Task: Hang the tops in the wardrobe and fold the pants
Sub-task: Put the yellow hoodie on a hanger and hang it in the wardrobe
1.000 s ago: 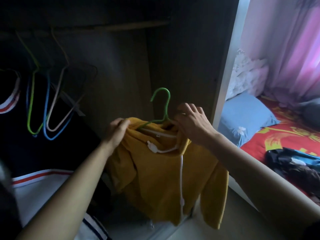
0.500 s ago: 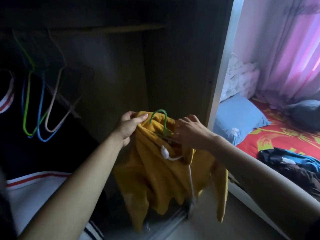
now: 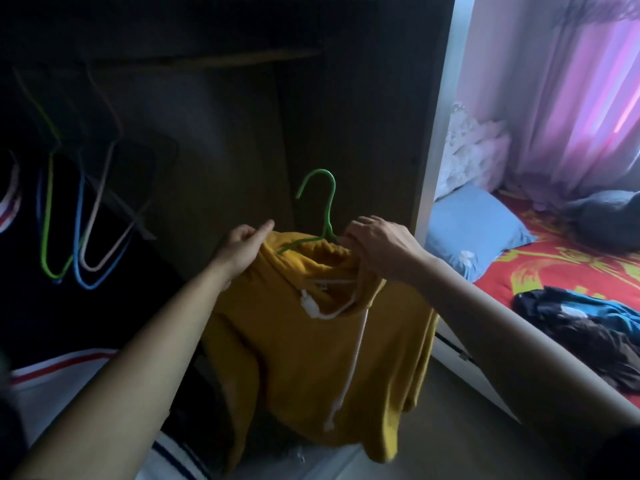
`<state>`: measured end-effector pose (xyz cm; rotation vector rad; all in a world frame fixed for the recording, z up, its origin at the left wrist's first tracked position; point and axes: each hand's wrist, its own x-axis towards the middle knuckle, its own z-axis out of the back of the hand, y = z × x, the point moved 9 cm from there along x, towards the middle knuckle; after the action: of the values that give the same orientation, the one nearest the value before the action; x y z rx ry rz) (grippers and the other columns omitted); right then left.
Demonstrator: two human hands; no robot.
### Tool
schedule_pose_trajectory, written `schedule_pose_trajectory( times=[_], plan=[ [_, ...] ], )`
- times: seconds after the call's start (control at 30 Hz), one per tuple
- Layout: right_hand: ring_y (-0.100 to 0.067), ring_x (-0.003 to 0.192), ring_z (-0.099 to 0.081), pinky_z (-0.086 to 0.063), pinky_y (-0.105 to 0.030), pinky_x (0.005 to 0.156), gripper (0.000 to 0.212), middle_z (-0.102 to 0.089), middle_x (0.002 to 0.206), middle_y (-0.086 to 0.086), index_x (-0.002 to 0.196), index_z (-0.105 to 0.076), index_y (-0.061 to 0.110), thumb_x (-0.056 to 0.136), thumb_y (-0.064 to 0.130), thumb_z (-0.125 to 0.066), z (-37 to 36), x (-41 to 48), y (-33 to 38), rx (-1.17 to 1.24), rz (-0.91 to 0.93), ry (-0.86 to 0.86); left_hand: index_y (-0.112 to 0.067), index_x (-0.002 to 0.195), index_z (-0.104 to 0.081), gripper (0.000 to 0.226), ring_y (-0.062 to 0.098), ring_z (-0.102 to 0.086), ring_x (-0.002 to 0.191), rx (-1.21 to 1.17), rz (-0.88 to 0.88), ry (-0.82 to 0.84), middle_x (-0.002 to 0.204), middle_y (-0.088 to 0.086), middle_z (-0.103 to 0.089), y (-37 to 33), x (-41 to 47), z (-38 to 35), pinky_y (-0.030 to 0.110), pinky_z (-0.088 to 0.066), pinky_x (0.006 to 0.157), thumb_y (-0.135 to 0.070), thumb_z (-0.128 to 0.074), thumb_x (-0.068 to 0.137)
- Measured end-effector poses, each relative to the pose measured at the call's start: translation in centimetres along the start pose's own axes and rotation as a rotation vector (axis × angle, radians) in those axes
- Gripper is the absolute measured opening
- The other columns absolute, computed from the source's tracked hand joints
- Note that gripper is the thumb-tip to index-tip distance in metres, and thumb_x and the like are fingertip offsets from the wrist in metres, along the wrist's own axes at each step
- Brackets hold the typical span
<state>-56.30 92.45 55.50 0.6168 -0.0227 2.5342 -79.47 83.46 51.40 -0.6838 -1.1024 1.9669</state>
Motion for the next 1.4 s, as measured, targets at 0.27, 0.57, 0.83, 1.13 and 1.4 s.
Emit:
schedule_pose_trajectory(
  times=[0.27,0.57,0.83,1.13,1.4],
  plan=[
    [-0.015,0.077,-0.058,-0.036,-0.03,0.058,0.039,-0.057,0.098,0.007,0.109,-0.062,0.025,0.102,0.053,-0.036,1.2,1.5,-0.6,-0.105,-0.173,-0.063,-0.034,0.111,-0.067,0.04,0.016,-0.063,0.107,-0.088,-0.136,0.16,0.112,-0.007,-0.069,3.0,-0.3,-1.2,0.037,-0.052,0.089,-0.048,-0.078,0.075],
    [-0.02,0.078,-0.062,-0.026,-0.028,0.055,0.037,-0.054,0.09,0.01,0.102,-0.067,0.026,0.099,0.054,-0.042,7.6,2.4,0.9,-0.133,-0.21,-0.274,-0.03,0.144,-0.037,0.063,0.018,-0.044,0.127,-0.07,-0.313,-0.028,0.137,-0.006,-0.047,-2.3,2.4,-0.9,0.036,-0.04,0.102,-0.038,-0.067,0.089],
    [-0.016,0.076,-0.057,-0.04,-0.03,0.06,0.03,-0.063,0.094,0.005,0.101,-0.07,0.027,0.099,0.046,-0.047,14.9,4.7,0.8,-0.107,-0.25,-0.455,-0.035,0.103,-0.055,0.015,0.017,-0.061,0.101,-0.176,-0.542,0.162,0.105,-0.002,-0.062,-15.3,4.4,0.8,0.027,-0.048,0.078,-0.027,-0.06,0.093],
    [-0.025,0.073,-0.054,-0.034,-0.032,0.062,0.031,-0.064,0.09,-0.005,0.09,-0.07,0.021,0.096,0.044,-0.05,16.1,12.0,-4.4,-0.107,-0.429,-0.477,-0.019,0.147,-0.036,0.054,0.033,-0.022,0.143,0.636,-0.731,-0.369,0.157,0.009,-0.024,-23.2,8.1,5.4,0.048,-0.021,0.117,-0.043,-0.043,0.099],
    [-0.038,0.09,-0.067,-0.036,-0.032,0.065,0.027,-0.069,0.096,-0.018,0.093,-0.069,0.007,0.096,0.029,-0.054,12.6,22.0,-8.9,-0.062,-0.47,-0.458,-0.011,0.15,-0.027,0.074,0.038,-0.01,0.147,1.035,-0.709,-0.685,0.159,0.019,-0.015,-24.2,13.1,8.7,0.057,-0.02,0.115,-0.034,-0.057,0.087]
  ],
)
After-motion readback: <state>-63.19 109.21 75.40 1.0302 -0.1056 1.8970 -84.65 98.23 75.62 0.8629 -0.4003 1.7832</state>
